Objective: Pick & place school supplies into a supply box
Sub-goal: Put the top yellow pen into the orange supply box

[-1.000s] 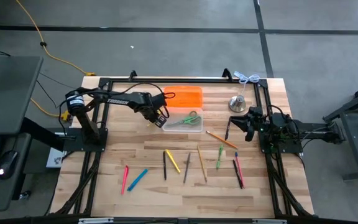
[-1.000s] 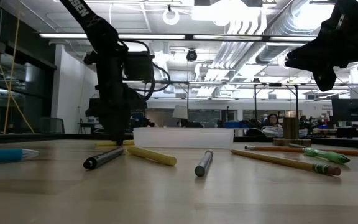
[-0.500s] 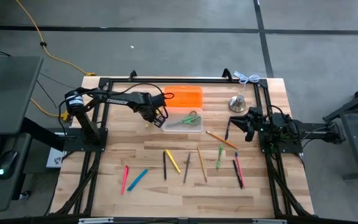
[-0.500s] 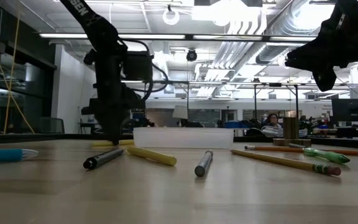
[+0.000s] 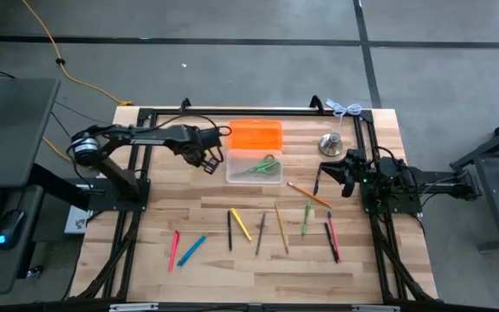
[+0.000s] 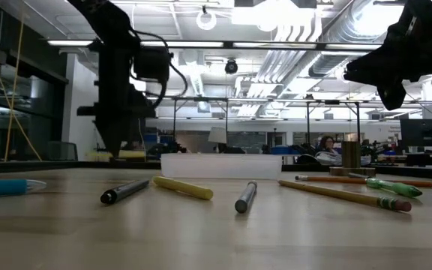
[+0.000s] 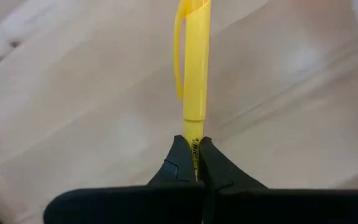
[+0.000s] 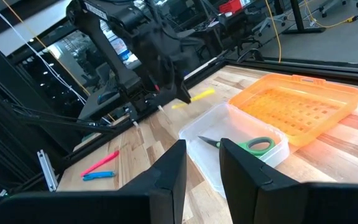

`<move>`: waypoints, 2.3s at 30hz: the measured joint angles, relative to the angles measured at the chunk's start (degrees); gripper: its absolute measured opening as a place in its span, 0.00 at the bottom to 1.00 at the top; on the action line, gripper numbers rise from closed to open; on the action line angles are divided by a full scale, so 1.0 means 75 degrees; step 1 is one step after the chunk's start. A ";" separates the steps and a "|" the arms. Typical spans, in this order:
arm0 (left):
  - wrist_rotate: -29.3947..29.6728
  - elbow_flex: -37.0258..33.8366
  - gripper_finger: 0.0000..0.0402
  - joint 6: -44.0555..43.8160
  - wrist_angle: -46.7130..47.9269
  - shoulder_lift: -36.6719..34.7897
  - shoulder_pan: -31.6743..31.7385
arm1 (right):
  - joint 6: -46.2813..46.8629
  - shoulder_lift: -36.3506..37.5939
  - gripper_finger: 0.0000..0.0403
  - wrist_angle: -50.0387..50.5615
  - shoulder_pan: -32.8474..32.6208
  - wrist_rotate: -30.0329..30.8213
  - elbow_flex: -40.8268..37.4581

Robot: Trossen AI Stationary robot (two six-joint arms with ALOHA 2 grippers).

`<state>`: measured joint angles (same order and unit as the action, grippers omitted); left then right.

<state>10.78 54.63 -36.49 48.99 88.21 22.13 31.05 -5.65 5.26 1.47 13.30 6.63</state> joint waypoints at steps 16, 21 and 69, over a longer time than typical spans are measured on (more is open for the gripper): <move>-0.0217 0.0401 0.03 -0.0583 -0.0071 -0.2770 -0.0003 | -0.0774 -0.0003 0.18 -0.2072 0.0000 -0.0536 0.0000; -0.0701 0.0687 0.03 -0.0600 -0.0818 -0.3293 -0.0003 | -0.0804 -0.0156 0.18 -0.2682 -0.0002 -0.0624 0.0000; -0.3033 0.0775 0.03 0.0958 -0.5548 -0.3501 -0.1256 | -0.2404 -0.8344 0.20 -0.3583 0.0605 -0.2772 0.5828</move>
<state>-11.97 60.45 -29.30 7.38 61.95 12.71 13.02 -68.23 -21.62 6.00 -7.48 50.35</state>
